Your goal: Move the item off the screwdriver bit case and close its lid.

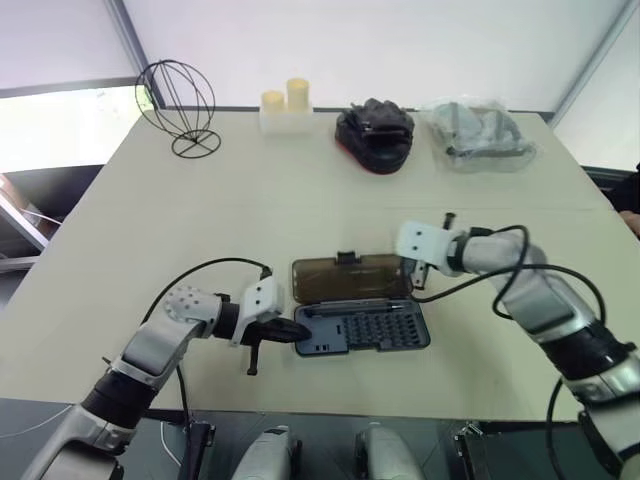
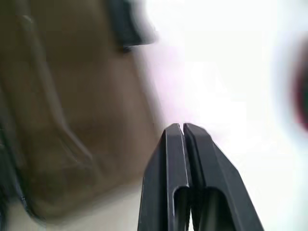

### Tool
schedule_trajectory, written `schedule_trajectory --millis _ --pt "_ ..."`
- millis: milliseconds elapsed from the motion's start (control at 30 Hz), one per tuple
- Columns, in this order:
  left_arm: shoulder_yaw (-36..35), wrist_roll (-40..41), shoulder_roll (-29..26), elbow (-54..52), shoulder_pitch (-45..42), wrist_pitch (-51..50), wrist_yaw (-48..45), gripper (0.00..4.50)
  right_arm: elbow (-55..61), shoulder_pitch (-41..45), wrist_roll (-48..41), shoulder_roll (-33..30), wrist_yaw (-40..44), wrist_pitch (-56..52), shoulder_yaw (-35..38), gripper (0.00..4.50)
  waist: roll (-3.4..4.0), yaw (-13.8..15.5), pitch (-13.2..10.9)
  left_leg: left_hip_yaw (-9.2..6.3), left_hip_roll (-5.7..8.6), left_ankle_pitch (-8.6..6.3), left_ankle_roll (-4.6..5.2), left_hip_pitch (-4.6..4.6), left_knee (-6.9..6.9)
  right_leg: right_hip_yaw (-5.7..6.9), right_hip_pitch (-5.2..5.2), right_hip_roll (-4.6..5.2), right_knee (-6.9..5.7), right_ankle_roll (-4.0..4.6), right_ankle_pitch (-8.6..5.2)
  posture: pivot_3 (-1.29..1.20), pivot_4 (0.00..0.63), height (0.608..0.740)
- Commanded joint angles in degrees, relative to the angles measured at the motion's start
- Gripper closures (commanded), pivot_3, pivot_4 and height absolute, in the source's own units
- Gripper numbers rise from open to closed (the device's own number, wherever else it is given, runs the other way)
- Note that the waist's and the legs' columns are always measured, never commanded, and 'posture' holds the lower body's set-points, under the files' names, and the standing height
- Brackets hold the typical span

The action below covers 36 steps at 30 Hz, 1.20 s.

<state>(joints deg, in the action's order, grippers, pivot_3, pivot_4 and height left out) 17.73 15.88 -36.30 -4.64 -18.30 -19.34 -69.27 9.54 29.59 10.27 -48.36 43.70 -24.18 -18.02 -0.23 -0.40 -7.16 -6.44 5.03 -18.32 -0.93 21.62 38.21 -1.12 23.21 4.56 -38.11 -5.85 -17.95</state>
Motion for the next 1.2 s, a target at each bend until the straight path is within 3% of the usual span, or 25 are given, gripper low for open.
schedule_trajectory --millis 33,233,367,467,567,700,900,1200 --pt "0.3 -1.4 -1.1 1.9 0.8 -1.6 0.2 4.5 8.2 -4.2 1.3 -0.4 -1.1 -3.5 3.3 4.45 0.0 -0.1 0.0 0.0 0.0 0.0 0.01 -0.03 0.0 0.0 -0.03 0.0 0.01 0.0 0.0 0.0 0.15 0.74" --pt "0.0 -1.3 -1.2 2.0 0.2 -1.8 0.0 4.5 12.7 -7.8 -0.8 2.3 -0.5 -11.4 6.0 4.45 0.06 -0.3 0.0 0.06 -0.03 0.0 0.01 -0.08 -0.02 -0.03 -0.08 -0.02 0.06 0.0 0.0 0.0 0.15 0.74" --pt "0.2 -1.5 -0.7 2.4 -0.8 -1.8 0.1 4.5 6.8 1.6 -8.9 10.6 -0.4 -24.8 12.2 4.45 0.09 -0.5 -0.1 0.06 -0.03 0.0 0.01 -0.11 -0.02 -0.03 -0.12 -0.03 0.07 0.0 0.0 0.0 0.15 0.74" --pt "0.1 -1.5 -0.6 2.8 -1.2 -1.8 0.1 4.5 3.3 9.7 -13.2 13.0 0.4 -30.6 15.2 3.54 0.3 -0.4 -0.3 0.1 -0.03 0.03 -0.01 -0.09 0.0 -0.05 -0.07 -0.03 0.05 0.0 0.0 0.0 0.15 0.74" --pt "0.2 -1.7 -0.5 3.1 -1.3 -1.7 0.1 4.5 -1.4 15.4 -14.9 12.8 1.2 -33.7 14.2 2.09 0.28 -0.2 -0.3 -0.05 -0.04 0.03 -0.02 -0.09 -0.11 0.04 -0.04 -0.03 0.03 0.0 0.0 0.0 0.15 0.74" --pt "1.4 -3.1 -1.0 3.8 -1.7 0.4 -1.1 4.5 -7.2 19.1 -14.1 8.3 8.7 -30.3 5.3 0.03 0.27 -0.3 -0.3 -0.05 0.04 -0.01 0.05 -0.07 -0.11 0.05 -0.06 0.07 0.06 0.01 0.0 0.0 0.15 0.74" --pt "2.2 -4.6 -0.4 5.7 -2.7 2.9 -1.5 4.5 -17.9 22.3 -11.3 7.5 14.1 -21.6 -2.5 0.03 0.27 -0.6 -0.3 0.07 0.02 -0.01 0.05 -0.08 -0.09 0.04 -0.05 0.07 0.09 0.0 0.0 0.0 0.15 0.74" --pt "1.6 -3.6 0.1 3.5 -1.2 2.0 0.0 4.5 -37.9 24.4 -4.2 11.7 19.3 -11.1 -11.2 0.03 0.3 -0.6 -0.2 0.07 0.03 -0.01 0.05 -0.07 -0.08 0.04 -0.03 0.08 0.07 0.0 0.0 0.0 0.15 0.74"
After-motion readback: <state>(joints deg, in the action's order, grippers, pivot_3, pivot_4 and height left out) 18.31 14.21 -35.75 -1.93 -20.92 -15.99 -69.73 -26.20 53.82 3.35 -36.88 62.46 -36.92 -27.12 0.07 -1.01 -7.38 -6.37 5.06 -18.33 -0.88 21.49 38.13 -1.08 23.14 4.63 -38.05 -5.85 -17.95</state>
